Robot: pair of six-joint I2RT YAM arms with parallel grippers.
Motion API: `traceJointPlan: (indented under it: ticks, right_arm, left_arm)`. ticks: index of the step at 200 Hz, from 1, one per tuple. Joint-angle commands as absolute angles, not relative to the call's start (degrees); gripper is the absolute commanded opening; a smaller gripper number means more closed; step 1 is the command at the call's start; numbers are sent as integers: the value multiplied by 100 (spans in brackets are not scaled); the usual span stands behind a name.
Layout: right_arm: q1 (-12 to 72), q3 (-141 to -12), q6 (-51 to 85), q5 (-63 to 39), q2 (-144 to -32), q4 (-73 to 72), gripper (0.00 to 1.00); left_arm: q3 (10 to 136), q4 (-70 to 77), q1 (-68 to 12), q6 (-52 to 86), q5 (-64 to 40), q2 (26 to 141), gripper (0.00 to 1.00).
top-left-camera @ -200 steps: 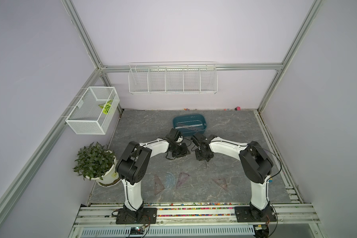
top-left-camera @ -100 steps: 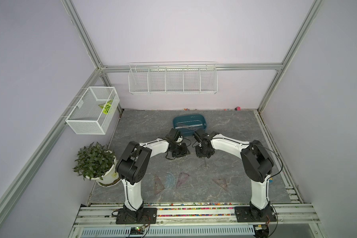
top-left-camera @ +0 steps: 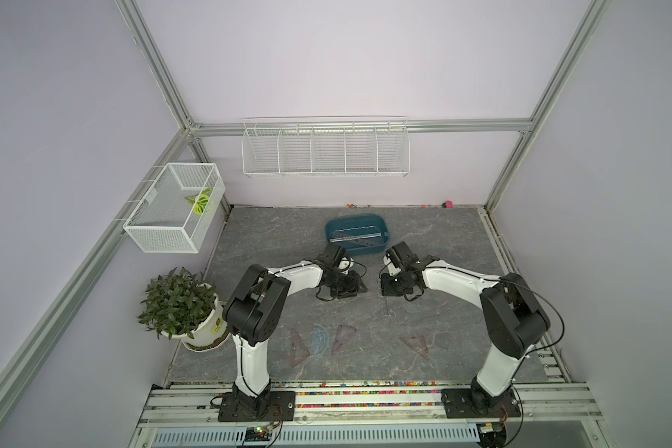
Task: Put the scattered rulers into the storage box
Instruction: Pick up the ruler from the center of the board.
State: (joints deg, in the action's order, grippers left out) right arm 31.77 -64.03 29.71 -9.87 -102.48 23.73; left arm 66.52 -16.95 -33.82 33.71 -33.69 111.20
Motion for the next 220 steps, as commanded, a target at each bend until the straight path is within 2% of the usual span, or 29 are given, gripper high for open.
traceJointPlan:
  ticks: [1,31,108,148,220]
  right_arm:
    - [3091,-6081,2887,-1420,-10158,1860,5]
    - [2984,-5831,2859,-1614,-10111,1633,6]
    - [2822,-5387,2860,-1832,-10174,1248,5]
    - [2771,-5095,2922,-1890,-10298,979,5]
    - [2663,-4808,2961,-1940,-10441,652,4]
  left_arm:
    - [6888,-1712,-3462,3304,-3524,11377,56]
    - [7098,-1734,-3556,3380,-3571,11552,66]
    - [7407,-1812,-3622,3499,-3686,11998,67]
    - [7583,-1863,-3663,3511,-3857,12327,65]
    - [7761,-1888,-3718,3528,-4097,12739,56]
